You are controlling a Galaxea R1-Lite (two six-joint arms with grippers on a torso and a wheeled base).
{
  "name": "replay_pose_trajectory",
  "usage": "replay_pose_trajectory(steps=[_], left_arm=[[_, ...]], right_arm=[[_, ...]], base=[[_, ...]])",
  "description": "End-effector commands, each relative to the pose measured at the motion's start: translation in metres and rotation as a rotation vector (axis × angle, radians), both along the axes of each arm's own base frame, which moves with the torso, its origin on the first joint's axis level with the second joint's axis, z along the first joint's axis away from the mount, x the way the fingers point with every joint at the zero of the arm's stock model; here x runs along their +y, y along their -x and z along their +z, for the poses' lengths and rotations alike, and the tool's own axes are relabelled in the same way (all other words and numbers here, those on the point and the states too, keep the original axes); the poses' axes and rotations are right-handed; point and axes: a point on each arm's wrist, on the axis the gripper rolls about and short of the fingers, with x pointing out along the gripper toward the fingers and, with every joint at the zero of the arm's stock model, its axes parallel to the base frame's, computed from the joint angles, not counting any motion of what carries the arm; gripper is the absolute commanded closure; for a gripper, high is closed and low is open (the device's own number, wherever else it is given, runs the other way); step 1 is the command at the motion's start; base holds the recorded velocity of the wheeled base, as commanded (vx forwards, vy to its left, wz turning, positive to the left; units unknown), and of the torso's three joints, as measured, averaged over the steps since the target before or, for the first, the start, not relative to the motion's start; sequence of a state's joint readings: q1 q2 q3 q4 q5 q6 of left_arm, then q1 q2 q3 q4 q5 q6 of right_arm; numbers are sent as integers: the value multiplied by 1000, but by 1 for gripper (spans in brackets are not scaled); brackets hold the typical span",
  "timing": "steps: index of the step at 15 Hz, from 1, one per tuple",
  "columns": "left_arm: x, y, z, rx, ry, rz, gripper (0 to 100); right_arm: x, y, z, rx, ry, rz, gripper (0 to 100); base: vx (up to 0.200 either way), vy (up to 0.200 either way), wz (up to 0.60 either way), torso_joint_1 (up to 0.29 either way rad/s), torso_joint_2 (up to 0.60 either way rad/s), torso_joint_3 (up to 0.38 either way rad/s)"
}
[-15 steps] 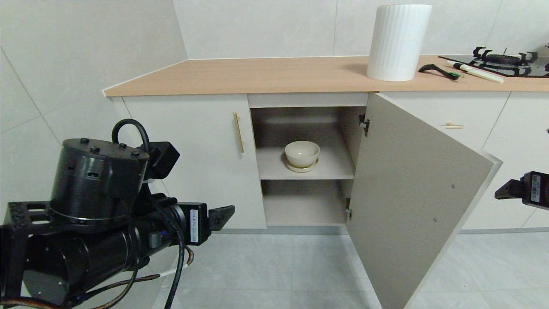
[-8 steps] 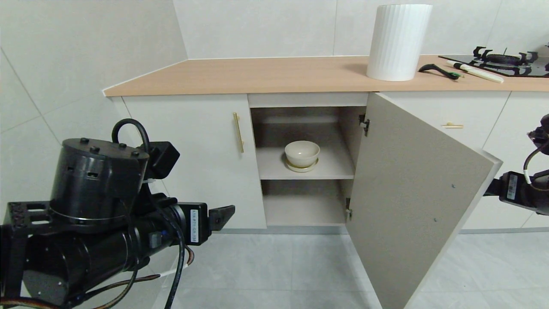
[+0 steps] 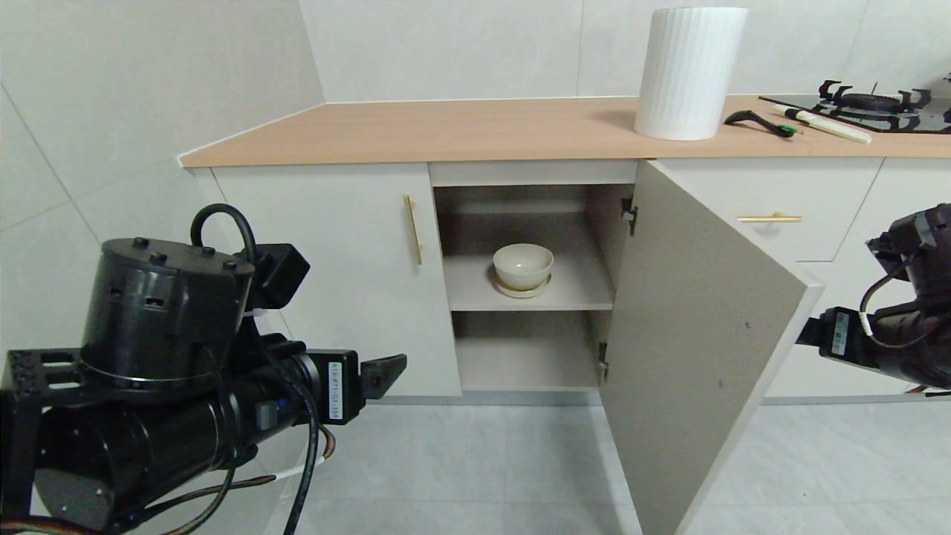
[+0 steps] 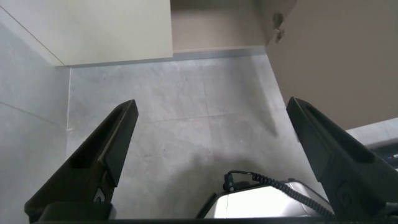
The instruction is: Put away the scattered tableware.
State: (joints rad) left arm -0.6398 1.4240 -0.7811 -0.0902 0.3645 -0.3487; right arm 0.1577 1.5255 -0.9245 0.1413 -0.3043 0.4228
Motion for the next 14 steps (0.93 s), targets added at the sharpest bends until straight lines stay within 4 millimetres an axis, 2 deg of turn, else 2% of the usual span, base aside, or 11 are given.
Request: replay_pose_trajectory(steps=[1, 2, 3, 6, 7, 8, 14], left_arm=[[0, 0, 1, -3, 3, 1, 0], [0, 0, 1, -3, 1, 0, 0], [0, 0, 0, -1, 1, -1, 0], [0, -1, 0, 0, 0, 1, 0], [0, -1, 0, 0, 0, 1, 0], [0, -1, 2, -9, 7, 2, 0], [8, -1, 8, -36, -5, 15, 0]], right_arm=[[17, 1, -5, -7, -19, 53, 0], [21, 1, -4, -15, -29, 66, 0], [37, -4, -7, -31, -38, 115, 0], [64, -17, -15, -78, -51, 205, 0], [66, -19, -16, -79, -54, 214, 0], [82, -32, -23, -81, -81, 275, 0], [120, -67, -23, -121, -170, 413, 0]], base=[[0, 0, 0, 0, 0, 0], [0, 0, 0, 0, 0, 0], [0, 0, 0, 0, 0, 0], [0, 0, 0, 0, 0, 0], [0, 0, 0, 0, 0, 0], [0, 0, 0, 0, 0, 0], [0, 0, 0, 0, 0, 0]])
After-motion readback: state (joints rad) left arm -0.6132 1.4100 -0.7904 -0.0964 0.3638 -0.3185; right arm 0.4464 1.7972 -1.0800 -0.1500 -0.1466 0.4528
